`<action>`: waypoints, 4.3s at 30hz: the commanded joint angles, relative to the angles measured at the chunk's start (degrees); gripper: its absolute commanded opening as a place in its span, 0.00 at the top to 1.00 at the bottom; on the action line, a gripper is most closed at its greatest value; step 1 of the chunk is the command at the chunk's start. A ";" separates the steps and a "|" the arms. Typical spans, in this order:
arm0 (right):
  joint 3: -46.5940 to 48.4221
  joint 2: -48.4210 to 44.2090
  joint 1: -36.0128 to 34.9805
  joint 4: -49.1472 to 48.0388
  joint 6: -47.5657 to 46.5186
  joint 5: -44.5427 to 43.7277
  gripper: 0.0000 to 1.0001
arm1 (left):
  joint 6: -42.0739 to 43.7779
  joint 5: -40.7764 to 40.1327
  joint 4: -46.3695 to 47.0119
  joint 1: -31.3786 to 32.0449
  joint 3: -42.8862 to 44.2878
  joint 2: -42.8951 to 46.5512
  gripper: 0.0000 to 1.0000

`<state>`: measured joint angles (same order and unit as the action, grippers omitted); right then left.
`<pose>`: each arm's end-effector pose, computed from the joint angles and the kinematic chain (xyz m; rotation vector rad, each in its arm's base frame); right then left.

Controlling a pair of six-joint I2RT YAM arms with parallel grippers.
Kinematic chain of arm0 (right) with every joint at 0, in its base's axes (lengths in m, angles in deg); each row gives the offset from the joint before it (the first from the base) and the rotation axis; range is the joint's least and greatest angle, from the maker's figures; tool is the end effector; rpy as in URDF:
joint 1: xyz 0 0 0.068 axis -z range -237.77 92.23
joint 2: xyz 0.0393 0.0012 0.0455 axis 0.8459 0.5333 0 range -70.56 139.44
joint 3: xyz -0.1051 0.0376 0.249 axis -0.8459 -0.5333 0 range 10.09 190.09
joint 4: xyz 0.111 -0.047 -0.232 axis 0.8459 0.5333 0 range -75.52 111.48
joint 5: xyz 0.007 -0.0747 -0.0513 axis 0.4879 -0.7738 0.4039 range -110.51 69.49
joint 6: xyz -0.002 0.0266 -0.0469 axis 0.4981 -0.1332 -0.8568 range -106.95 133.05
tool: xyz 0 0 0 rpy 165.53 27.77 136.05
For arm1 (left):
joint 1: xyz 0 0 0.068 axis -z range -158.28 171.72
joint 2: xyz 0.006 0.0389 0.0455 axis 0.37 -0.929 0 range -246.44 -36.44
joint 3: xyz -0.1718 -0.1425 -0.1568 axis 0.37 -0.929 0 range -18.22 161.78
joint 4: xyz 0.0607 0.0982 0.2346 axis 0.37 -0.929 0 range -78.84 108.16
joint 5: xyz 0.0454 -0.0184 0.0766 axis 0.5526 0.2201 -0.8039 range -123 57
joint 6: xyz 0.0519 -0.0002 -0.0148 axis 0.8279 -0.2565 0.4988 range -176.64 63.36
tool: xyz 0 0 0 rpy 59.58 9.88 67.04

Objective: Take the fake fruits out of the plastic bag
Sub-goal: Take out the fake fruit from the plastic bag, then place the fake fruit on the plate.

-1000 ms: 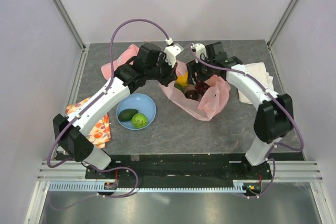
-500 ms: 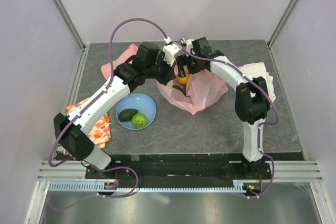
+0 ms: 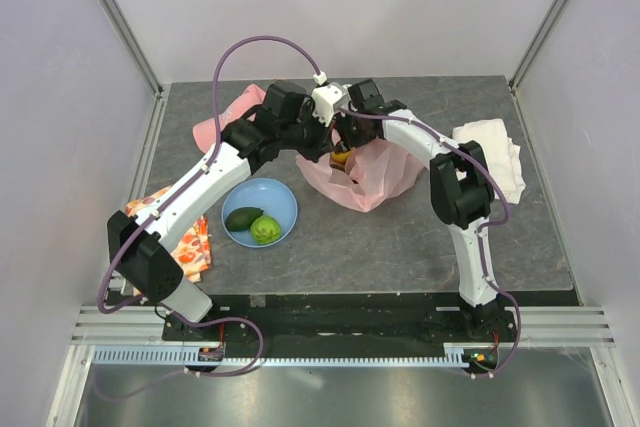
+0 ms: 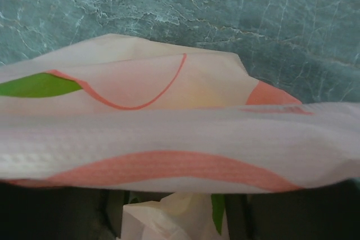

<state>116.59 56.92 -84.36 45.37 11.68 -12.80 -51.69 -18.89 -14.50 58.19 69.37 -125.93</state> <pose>0.4435 0.2273 0.2053 -0.6598 2.4100 0.3528 0.2794 -0.2173 0.3678 0.9149 2.0141 -0.5779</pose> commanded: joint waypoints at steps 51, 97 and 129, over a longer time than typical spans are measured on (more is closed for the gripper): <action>21.47 7.94 -22.45 -0.22 -2.76 31.15 0.53 | -10.05 7.15 0.50 -31.98 -10.15 26.47 0.04; 17.59 11.90 -20.43 -6.37 -1.72 19.10 0.55 | -18.40 10.06 11.40 -36.29 -11.74 19.18 0.04; 15.50 6.66 -21.49 -7.08 4.71 22.27 0.02 | -21.38 12.17 14.21 -37.96 -9.20 18.04 0.04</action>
<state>133.01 70.06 -106.30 38.49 14.94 8.33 -70.35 -9.36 -3.92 20.40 58.20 -108.23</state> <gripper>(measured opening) 0.980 0.958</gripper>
